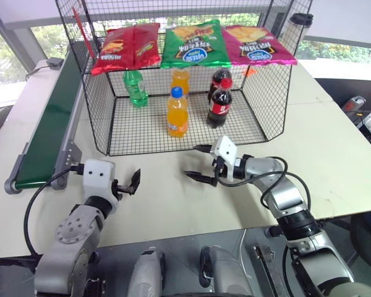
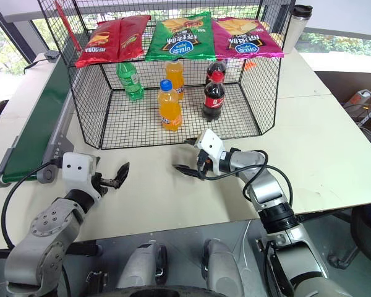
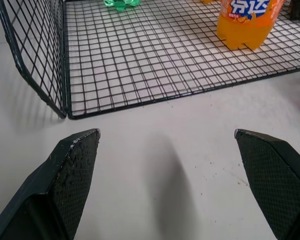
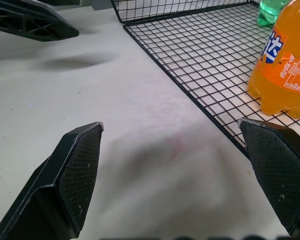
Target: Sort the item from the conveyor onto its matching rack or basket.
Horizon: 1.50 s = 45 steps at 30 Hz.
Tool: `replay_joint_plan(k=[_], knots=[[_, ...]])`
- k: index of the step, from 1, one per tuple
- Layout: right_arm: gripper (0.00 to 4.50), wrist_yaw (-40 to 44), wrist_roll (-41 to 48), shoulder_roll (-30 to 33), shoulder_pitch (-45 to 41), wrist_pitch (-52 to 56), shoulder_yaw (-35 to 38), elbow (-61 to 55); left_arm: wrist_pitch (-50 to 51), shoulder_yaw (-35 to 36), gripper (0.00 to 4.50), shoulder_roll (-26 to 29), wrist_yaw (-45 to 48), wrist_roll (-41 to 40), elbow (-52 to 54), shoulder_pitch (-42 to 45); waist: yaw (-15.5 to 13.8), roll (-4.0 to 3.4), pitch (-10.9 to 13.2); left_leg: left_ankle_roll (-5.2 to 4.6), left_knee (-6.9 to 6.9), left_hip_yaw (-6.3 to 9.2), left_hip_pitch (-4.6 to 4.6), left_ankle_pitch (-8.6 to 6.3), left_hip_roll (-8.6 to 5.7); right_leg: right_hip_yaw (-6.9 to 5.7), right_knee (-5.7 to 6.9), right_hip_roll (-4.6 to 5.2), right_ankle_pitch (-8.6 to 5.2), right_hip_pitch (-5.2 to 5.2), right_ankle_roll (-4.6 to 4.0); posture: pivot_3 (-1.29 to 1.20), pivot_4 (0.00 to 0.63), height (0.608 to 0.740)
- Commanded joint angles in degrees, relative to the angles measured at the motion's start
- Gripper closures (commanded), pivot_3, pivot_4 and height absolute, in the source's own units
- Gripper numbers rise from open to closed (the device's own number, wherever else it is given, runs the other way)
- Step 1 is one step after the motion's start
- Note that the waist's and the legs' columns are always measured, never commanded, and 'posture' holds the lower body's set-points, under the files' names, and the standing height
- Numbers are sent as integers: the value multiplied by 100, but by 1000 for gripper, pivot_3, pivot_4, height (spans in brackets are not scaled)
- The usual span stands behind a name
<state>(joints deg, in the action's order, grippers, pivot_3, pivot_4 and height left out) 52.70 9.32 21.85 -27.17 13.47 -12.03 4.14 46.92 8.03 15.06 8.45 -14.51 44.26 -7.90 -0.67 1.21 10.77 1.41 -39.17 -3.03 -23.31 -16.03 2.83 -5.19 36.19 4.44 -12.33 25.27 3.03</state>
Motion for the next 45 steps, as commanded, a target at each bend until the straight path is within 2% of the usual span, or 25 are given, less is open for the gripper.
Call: replay_joint_plan(k=[1, 35, 45], knots=[[0, 21, 93, 1, -76, -49, 47, -269, -201, 72, 11, 4, 53, -71, 234, -10, -2, 0, 0, 0, 0, 0, 0, 0, 0, 0, 0, 0, 0, 0, 0, 0, 150, 740], [0, 76, 157, 41, -18, 23, 67, -376, -158, 35, 11, 39, -2, -48, 240, 19, -1, 0, 0, 0, 0, 0, 0, 0, 0, 0, 0, 0, -1, 0, -1, 0, 150, 740], [0, 552, 863, 210, 122, 420, 202, -925, -36, 153, 11, 76, -57, -72, 415, 137, -3, 0, 0, 0, 0, 1, 0, 0, 0, 0, 0, 0, -1, 0, -1, 0, 150, 740]])
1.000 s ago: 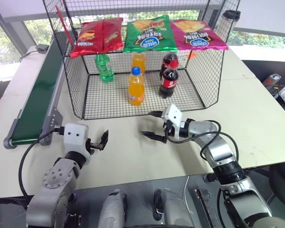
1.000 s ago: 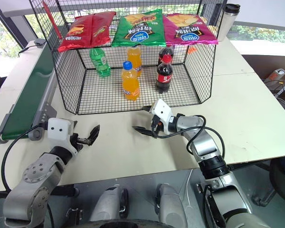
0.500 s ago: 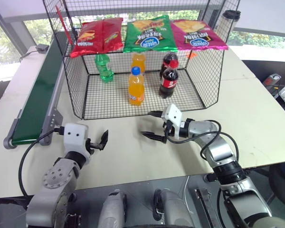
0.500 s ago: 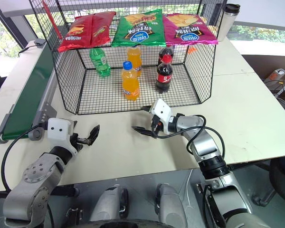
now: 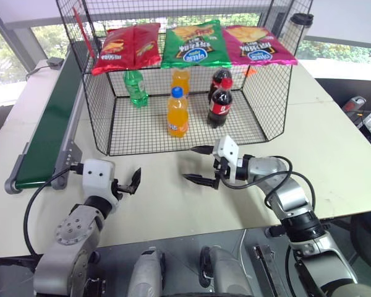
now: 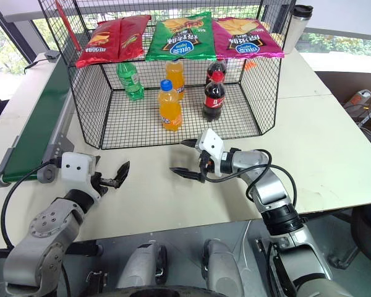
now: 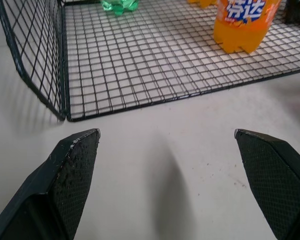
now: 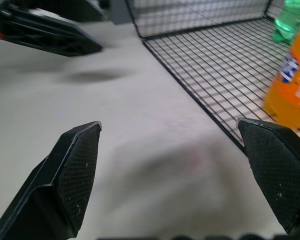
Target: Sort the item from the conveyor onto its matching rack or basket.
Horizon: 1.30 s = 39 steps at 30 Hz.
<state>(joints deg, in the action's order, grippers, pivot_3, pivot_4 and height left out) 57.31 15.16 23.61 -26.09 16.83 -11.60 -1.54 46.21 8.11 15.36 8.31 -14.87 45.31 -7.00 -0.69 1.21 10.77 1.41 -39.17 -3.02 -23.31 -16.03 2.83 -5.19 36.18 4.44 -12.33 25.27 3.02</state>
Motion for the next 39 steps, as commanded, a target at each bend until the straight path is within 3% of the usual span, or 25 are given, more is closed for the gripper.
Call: replay_joint_plan(k=[1, 12, 18, 28, 39], knots=[[0, 92, 301, 37, 21, 96, 156, -380, 58, 166, 11, 46, -59, -41, 338, 64, 0, 0, 0, 0, 0, 1, 0, 0, 0, 0, 0, 0, 0, 0, 0, 0, 150, 740], [0, 99, 310, -11, -25, 30, 97, -268, 92, 453, 11, -85, -454, 66, 642, 157, -1, 0, 0, 0, 0, 1, 0, 0, 0, 0, 0, 0, 0, 0, 0, 0, 150, 740], [0, 124, 307, -20, -46, 27, 82, -257, 91, 1074, 11, -437, -782, -44, 684, 241, 0, 0, 0, 0, 0, 1, 0, 0, 0, 0, 0, -1, 0, 0, 0, 0, 150, 740], [0, 158, 540, -12, -57, 251, 95, -562, -27, 2235, 11, -474, -670, -365, 824, -319, -3, 0, 0, 0, 0, 1, 0, 0, 0, 1, 0, -1, -1, 1, -2, 0, 150, 740], [0, 151, 537, -31, -47, 250, 52, -551, -144, 2503, 11, -530, -685, -513, 580, -513, 3, 1, 0, 0, -1, 1, 0, 0, 0, 0, -1, 0, -9, -1, -15, 0, 150, 740]])
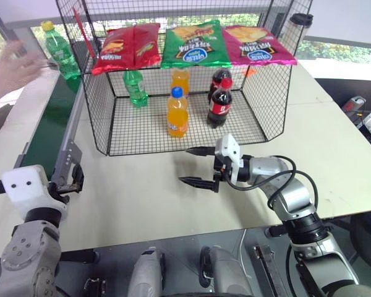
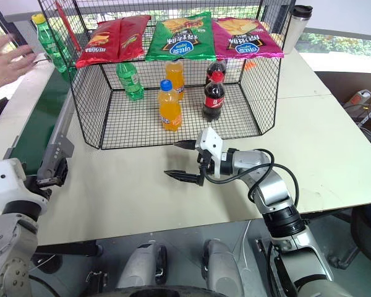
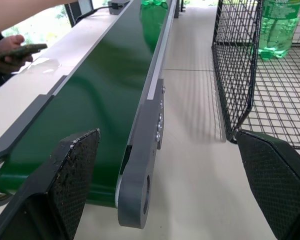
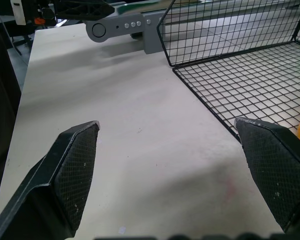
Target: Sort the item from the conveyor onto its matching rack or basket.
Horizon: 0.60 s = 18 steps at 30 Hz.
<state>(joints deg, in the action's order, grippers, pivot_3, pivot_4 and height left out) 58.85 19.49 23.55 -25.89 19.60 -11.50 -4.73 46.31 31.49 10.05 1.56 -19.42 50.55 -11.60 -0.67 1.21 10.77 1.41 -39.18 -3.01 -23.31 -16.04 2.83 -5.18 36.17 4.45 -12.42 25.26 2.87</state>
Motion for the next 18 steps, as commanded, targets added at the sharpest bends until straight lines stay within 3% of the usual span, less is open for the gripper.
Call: replay_joint_plan(k=[1, 12, 18], knots=[[0, -13, 107, -24, -60, -11, 44, -246, -156, 173, 11, -10, -18, -77, 45, -65, 1, 0, 0, 0, 0, 0, 0, 0, 0, 0, 0, 0, 0, 0, 0, 0, 150, 740], [0, -47, 114, -26, -85, 78, 43, -287, -356, 399, 11, -48, -133, -207, -82, -188, 1, 0, 0, 0, 0, 0, 0, 0, 0, 0, 0, 0, 0, 0, -1, 0, 150, 740], [0, 75, 553, -192, -74, 37, 219, -407, -432, 517, 11, 2, -220, -229, -148, -179, 1, 0, 0, 0, 0, 1, 0, 0, 0, 0, 0, 0, -1, 0, -1, 0, 150, 740]])
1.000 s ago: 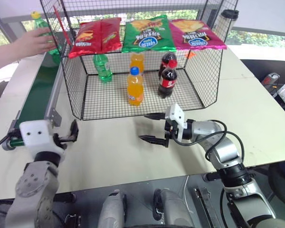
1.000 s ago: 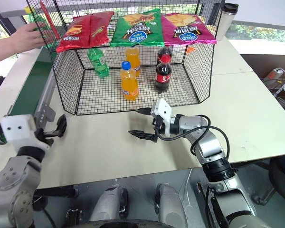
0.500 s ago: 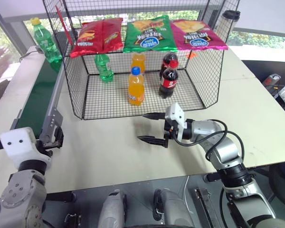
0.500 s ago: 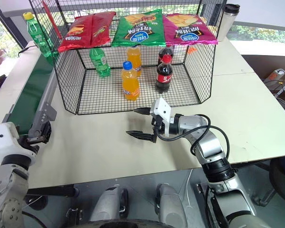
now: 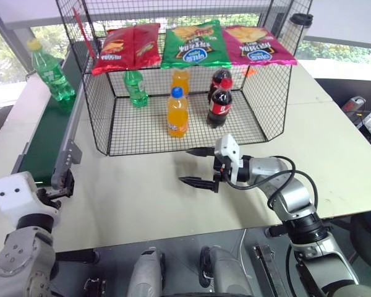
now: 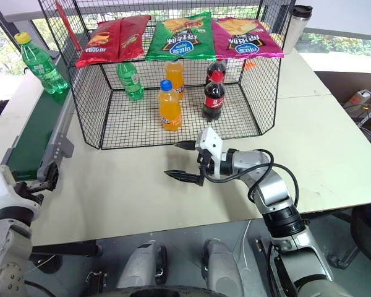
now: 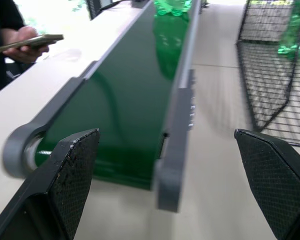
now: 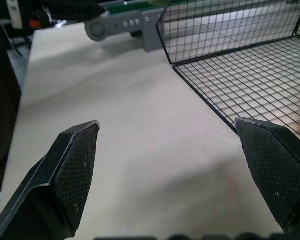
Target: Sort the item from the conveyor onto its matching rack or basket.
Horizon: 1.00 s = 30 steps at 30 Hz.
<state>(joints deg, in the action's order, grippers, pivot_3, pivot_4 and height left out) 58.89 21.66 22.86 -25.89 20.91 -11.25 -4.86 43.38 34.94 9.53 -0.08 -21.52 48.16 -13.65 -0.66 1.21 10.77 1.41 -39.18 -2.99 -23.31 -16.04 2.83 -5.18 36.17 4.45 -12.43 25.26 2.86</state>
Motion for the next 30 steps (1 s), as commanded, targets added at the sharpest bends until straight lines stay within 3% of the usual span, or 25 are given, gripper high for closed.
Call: replay_joint_plan(k=[1, 30], knots=[[0, 90, 371, -128, -71, -100, 196, -409, -135, 189, 11, 71, -70, -35, 79, 51, -1, 0, 0, 0, 0, 0, 0, 0, 0, 0, 0, 0, 0, 0, 0, 0, 150, 740], [0, 23, 476, -13, -11, 46, 155, -561, -139, 393, 11, 595, -262, -149, -314, 456, -2, 0, 0, 0, 0, -2, 0, 0, 0, 0, 0, 0, 0, 0, 0, 0, 150, 740]])
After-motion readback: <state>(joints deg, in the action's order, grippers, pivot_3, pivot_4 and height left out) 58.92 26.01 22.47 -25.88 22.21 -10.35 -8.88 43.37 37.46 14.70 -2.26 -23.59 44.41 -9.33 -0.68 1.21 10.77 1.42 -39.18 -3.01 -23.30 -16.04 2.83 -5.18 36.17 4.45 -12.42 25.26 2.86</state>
